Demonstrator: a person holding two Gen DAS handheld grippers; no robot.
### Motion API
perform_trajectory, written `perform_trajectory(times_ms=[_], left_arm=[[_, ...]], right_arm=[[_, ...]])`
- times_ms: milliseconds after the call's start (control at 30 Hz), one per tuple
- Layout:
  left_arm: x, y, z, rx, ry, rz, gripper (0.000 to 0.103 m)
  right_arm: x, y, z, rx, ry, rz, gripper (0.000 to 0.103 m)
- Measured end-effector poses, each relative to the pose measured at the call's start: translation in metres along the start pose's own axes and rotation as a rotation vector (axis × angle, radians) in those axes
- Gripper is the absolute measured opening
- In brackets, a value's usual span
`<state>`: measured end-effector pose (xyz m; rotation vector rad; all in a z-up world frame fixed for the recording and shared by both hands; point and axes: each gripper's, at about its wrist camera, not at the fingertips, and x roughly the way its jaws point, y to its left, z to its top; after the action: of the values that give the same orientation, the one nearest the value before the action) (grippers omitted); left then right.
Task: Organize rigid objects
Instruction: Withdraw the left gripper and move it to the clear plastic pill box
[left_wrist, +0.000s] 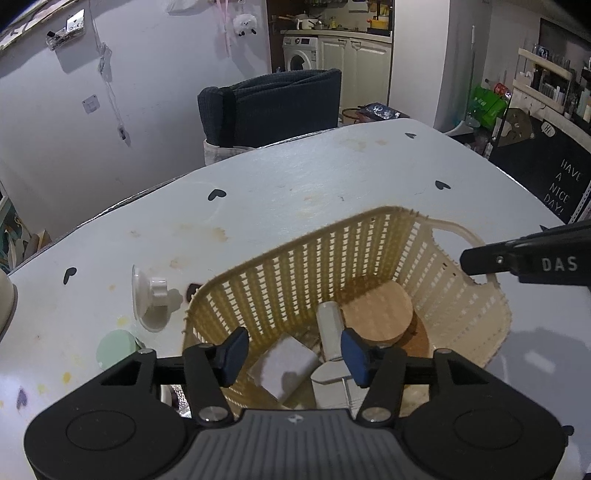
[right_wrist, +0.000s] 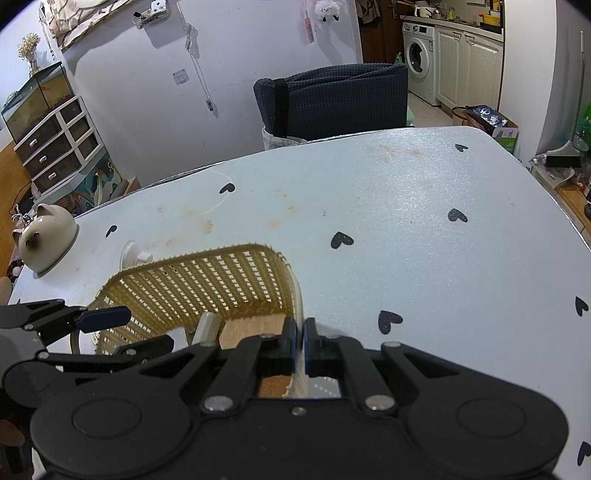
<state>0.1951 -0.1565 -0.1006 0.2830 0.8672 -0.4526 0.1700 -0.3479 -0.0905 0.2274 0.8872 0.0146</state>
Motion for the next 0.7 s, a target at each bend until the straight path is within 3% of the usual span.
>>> perform_trajectory(times_ms=[700], left_arm=[[-0.051,0.003,-0.011,-0.104,-0.077,-0.062,0.098]], right_arm=[[0.0,0.0,0.0,-0.002,0.0,-0.001,0.004]])
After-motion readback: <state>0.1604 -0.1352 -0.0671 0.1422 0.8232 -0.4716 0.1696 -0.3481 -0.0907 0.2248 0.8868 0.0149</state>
